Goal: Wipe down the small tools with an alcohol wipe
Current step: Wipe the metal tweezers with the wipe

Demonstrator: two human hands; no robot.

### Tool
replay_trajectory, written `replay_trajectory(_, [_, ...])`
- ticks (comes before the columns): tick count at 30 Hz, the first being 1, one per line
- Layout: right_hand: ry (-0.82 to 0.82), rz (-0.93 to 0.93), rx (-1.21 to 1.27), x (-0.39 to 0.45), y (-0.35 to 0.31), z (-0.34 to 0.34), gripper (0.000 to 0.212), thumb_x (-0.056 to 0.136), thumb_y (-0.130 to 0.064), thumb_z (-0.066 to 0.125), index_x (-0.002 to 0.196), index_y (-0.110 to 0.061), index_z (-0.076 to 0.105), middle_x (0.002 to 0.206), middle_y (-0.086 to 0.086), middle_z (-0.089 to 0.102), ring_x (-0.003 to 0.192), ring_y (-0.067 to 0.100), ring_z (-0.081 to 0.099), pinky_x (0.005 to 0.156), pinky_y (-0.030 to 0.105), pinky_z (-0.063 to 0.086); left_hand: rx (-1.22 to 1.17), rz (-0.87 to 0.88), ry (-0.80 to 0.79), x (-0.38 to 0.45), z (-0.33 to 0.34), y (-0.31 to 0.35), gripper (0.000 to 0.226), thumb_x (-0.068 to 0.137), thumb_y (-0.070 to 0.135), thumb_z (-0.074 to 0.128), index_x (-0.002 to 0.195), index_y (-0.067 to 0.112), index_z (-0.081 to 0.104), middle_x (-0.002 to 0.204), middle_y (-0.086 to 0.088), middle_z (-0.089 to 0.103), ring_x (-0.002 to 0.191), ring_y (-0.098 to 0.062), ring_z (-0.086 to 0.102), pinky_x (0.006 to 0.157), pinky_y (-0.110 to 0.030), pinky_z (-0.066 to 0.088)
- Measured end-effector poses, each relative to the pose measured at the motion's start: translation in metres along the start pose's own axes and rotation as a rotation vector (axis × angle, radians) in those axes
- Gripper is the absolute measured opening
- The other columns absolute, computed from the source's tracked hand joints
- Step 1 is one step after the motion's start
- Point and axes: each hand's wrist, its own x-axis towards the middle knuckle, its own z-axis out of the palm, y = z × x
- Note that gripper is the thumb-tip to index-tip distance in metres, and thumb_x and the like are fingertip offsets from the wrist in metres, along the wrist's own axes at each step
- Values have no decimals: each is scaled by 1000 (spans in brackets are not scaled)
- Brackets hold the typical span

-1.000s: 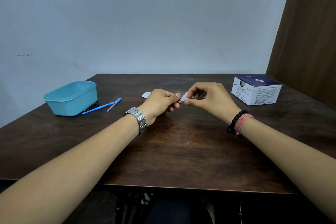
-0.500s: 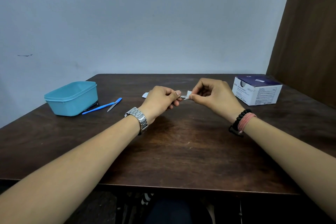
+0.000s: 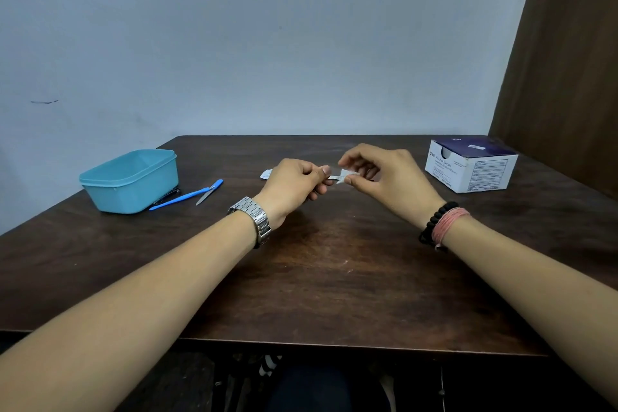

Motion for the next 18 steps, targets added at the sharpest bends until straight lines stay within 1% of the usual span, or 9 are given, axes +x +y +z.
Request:
replay_trajectory(2, [-25, -50, -76, 0, 0, 2, 20, 84, -14, 72, 101, -21, 67, 88, -8, 69, 80, 6, 62, 74, 26, 52, -55, -55, -27, -2, 1, 2, 28, 97, 29, 56, 82, 9, 70, 60, 6, 58, 52, -5, 47, 46, -11, 38])
replay_trajectory(4, [-53, -85, -142, 1, -1, 3, 19, 86, -17, 69, 103, -24, 65, 91, -9, 70, 83, 5, 63, 76, 31, 53, -69, -91, -45, -3, 2, 3, 28, 98, 29, 55, 82, 10, 68, 58, 7, 56, 52, -6, 45, 42, -10, 36])
replay_trajectory(6, [-69, -105, -193, 0, -4, 3, 19, 88, -18, 66, 105, -25, 64, 93, -9, 70, 84, 7, 65, 76, 32, 54, -61, -107, -51, -3, 2, 3, 29, 98, 30, 54, 80, 12, 67, 53, 11, 55, 51, -6, 45, 41, -10, 35])
replay_trajectory(9, [-71, -105, -201, 0, -3, 4, 18, 89, -20, 65, 106, -26, 63, 90, -8, 70, 82, 8, 64, 74, 32, 54, -23, -97, -44, -2, 2, 3, 32, 98, 33, 53, 77, 13, 66, 55, 8, 54, 51, -7, 45, 43, -12, 37])
replay_trajectory(13, [-87, -45, -103, 1, 1, 5, 17, 88, -15, 66, 103, -24, 65, 88, -7, 69, 81, 5, 63, 75, 26, 54, 43, -39, -21, -1, 1, 1, 39, 98, 38, 51, 69, 16, 64, 56, 5, 55, 52, -9, 48, 50, -16, 40])
replay_trajectory(15, [-85, 6, -9, 1, 0, 5, 17, 88, -10, 65, 101, -21, 67, 87, -4, 70, 81, 7, 65, 74, 25, 54, 75, 2, 2, 0, 1, 0, 45, 98, 42, 50, 64, 16, 63, 53, 4, 56, 49, -9, 49, 53, -19, 42])
replay_trajectory(18, [-132, 145, 191, 1, -1, 2, 15, 88, -8, 66, 99, -17, 68, 82, 0, 73, 75, 15, 67, 69, 21, 54, 88, 40, 23, 0, 1, 0, 47, 97, 43, 50, 62, 15, 62, 52, 3, 57, 47, -7, 50, 54, -19, 44])
